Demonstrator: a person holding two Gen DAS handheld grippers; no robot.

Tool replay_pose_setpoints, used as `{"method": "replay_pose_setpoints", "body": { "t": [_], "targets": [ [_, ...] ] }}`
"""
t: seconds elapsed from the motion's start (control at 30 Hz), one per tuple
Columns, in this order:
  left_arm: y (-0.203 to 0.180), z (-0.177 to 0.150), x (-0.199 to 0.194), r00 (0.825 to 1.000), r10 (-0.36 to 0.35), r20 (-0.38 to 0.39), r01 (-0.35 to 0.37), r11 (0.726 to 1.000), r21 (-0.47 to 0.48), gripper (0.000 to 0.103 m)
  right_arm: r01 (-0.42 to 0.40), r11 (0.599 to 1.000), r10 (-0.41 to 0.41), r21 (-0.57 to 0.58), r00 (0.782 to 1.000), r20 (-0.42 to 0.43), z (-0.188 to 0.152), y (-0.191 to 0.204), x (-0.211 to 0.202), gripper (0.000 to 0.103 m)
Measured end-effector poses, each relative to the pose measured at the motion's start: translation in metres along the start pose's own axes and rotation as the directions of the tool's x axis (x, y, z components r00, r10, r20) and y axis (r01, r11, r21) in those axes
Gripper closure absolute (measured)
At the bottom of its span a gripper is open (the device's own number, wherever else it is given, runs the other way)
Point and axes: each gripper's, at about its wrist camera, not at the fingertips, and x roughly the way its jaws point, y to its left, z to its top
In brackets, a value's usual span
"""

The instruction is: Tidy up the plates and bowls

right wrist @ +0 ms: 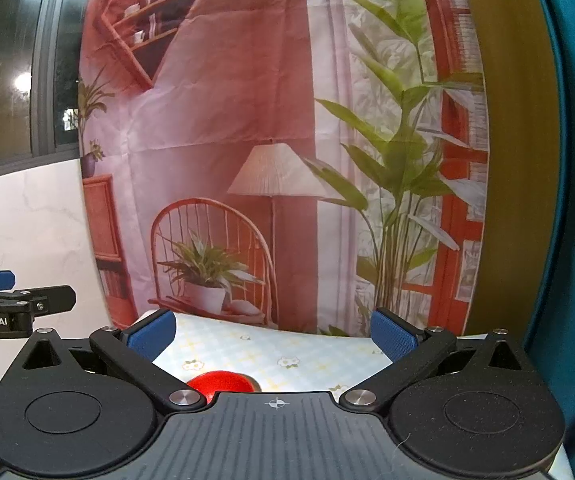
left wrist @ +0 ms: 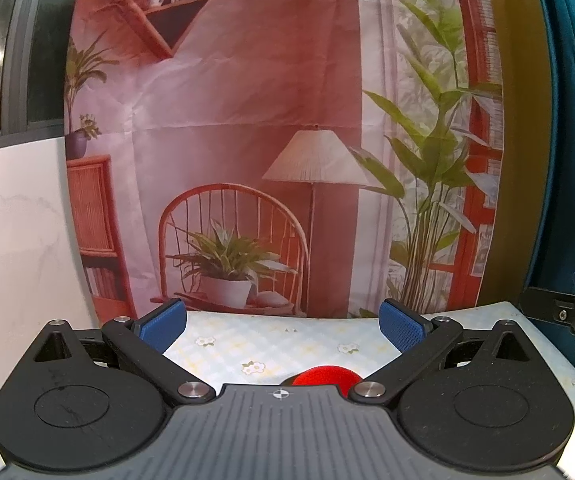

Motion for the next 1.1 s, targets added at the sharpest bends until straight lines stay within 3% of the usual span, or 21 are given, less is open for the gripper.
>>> {"method": "replay_pose_setpoints", "body": {
  "t": [1.1],
  "targets": [
    [0.0030,-0.0067,0.0094,1.000,0.010,-0.015,-0.010,1.000,-0.014,0.000,0.009,1.000,-0.009,0.008,1.000,-0.002,-0.0041,-0.0021,-0.0018,0.000]
  ]
}}
